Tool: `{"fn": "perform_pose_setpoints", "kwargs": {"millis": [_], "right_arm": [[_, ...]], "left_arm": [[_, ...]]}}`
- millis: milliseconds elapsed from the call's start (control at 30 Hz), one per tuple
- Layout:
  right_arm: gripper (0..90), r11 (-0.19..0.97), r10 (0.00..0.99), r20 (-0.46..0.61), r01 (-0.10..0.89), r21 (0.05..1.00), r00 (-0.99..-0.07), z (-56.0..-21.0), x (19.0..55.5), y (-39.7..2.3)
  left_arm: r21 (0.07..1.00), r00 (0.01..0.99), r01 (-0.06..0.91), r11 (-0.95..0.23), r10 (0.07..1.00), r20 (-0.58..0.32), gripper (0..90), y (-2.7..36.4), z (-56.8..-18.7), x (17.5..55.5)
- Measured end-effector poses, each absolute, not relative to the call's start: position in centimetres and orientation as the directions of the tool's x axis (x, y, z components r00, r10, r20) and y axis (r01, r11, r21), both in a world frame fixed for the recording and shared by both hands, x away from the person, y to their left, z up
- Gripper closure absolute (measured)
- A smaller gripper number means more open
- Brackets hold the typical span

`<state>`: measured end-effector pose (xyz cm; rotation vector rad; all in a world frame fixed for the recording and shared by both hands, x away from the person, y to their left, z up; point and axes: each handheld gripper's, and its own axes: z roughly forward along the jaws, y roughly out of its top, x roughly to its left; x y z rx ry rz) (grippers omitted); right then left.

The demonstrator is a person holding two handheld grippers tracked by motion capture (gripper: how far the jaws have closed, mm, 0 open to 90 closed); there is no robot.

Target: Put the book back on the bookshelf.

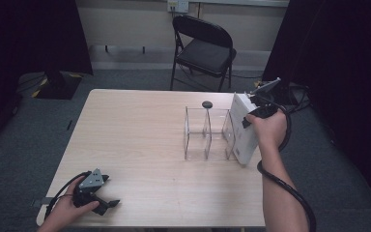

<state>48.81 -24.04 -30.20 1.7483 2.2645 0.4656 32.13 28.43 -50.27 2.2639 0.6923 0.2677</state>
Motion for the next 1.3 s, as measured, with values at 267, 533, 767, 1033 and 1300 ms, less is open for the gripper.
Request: {"fn": "perform_pose_setpoints", "kwargs": {"millis": [267, 533, 767, 1033, 1300], "right_arm": [[51.7, 0.237, 0.966, 0.002, 0.891, 0.387, -0.258, -30.8, 48.2, -24.4], [50.6, 0.28, 0.955, 0.003, 0.908, 0.313, -0.296, -30.9, 48.4, -24.9], [49.1, 0.323, 0.944, -0.001, 0.92, 0.22, -0.331, -31.0, 49.4, -24.6], [47.7, 0.338, 0.939, 0.017, 0.927, 0.164, -0.345, -31.3, 50.2, -24.7], [52.4, 0.32, 0.945, 0.017, 0.934, 0.159, -0.326, -31.2, 50.4, -24.9]], "left_arm": [[0.71, 0.832, 0.399, -0.58, 0.554, -0.015, 0.0, 28.4, -50.3, 32.1], [0.71, 0.833, 0.399, -0.58, 0.554, -0.015, 0.0, 28.4, -50.3, 32.1], [0.71, 0.832, 0.399, -0.58, 0.554, -0.015, 0.0, 28.4, -50.3, 32.1], [0.709, 0.833, 0.398, -0.582, 0.554, -0.013, 0.0, 28.4, -50.3, 32.1], [0.71, 0.833, 0.397, -0.582, 0.553, -0.013, 0.0, 28.4, -50.3, 32.2]]}}
